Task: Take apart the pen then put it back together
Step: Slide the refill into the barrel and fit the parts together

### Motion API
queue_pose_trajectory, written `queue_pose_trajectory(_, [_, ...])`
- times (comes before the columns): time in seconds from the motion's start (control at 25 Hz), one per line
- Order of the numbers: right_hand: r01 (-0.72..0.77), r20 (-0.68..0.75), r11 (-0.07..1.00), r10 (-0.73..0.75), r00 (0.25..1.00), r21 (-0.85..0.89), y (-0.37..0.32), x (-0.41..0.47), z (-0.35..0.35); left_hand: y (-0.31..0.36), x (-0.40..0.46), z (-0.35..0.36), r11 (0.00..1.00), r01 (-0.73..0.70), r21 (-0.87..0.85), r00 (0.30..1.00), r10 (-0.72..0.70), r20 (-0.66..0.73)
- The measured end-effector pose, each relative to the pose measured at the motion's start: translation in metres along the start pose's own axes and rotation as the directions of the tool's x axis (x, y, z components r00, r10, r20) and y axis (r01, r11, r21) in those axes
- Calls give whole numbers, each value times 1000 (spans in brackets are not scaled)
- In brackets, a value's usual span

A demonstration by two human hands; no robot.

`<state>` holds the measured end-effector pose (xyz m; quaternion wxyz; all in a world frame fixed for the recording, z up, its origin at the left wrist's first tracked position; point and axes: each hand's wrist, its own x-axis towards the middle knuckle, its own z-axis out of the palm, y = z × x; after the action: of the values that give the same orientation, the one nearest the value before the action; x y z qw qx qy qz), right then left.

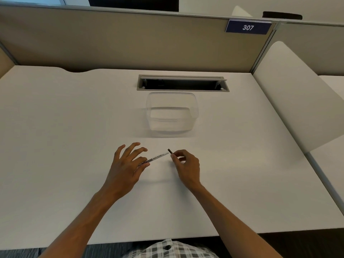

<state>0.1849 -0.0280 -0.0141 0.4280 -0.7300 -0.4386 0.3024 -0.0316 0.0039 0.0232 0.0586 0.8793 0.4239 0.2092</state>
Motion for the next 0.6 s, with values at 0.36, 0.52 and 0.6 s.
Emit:
queue_pose_trajectory(0.36, [39, 59, 939, -63, 996, 341, -41, -10, -39, -3, 8, -4, 1000, -9, 17, 1000, 9, -9])
queue_pose_trajectory(0.52, [88, 56, 947, -110, 992, 309, -50, -13, -45, -1, 10, -7, 1000, -22, 21, 1000, 23, -19])
queue_pose_trajectory(0.6, [94, 50, 950, -114, 992, 298, -51, -14, -46, 0, 9, -8, 999, -25, 22, 999, 26, -23])
